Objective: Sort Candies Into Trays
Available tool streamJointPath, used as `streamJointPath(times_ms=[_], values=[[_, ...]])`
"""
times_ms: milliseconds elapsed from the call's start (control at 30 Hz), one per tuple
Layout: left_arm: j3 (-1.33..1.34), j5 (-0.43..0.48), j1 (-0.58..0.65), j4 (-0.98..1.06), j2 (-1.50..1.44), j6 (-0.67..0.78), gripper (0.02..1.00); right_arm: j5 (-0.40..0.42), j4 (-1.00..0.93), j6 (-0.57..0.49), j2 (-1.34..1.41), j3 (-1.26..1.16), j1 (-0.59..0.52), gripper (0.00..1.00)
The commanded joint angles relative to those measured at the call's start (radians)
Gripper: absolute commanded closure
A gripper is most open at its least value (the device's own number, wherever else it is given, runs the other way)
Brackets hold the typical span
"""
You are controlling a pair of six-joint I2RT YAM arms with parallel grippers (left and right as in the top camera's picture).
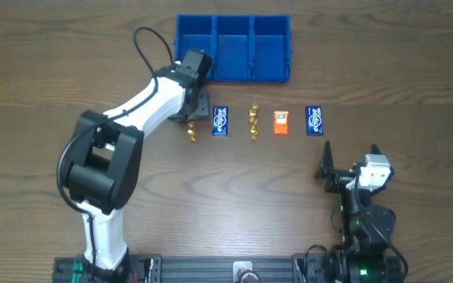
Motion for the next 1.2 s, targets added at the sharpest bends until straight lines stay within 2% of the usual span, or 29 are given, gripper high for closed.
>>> streamJointPath(times_ms=[33,267,467,633,700,833,1033,1200], values=[[-0.005,-0.004,0.011,0.006,0.013,0.004,0.715,-0.005,0.001,-0.013,-0.008,-0.005,-0.003,0.001],[-0.004,-0.001,-0.006,0.012,-0.034,-0.007,0.766,-0.005,0.001,-0.013,-0.008,-0.005,-0.003,0.001],[0.052,-0.013,-0.026,0.01,-0.201,-0.003,0.763,-0.005,0.001,-0.013,-0.008,-0.005,-0.003,0.001],[0.249,-0.16,-0.043,-0.019,-0.22,0.076,0.783,-0.005,0.001,-0.013,-0.008,-0.005,-0.003,0.001],[0.328,-0.193,-0.043,-0.037,-0.198,0.097,0.787,-0.005,0.001,-0.013,-0.008,-0.005,-0.003,0.001],[0.439,-0.182,-0.016,-0.043,-0.124,0.117,0.785,-0.005,0.001,-0.013,-0.008,-0.005,-0.003,0.001],[0.452,-0.105,0.032,-0.044,-0.03,0.113,0.783,-0.005,0.001,-0.013,-0.008,-0.005,-0.003,0.001],[0.453,-0.098,0.041,-0.037,0.023,0.11,0.779,-0.005,0.001,-0.013,-0.008,-0.005,-0.003,0.001]])
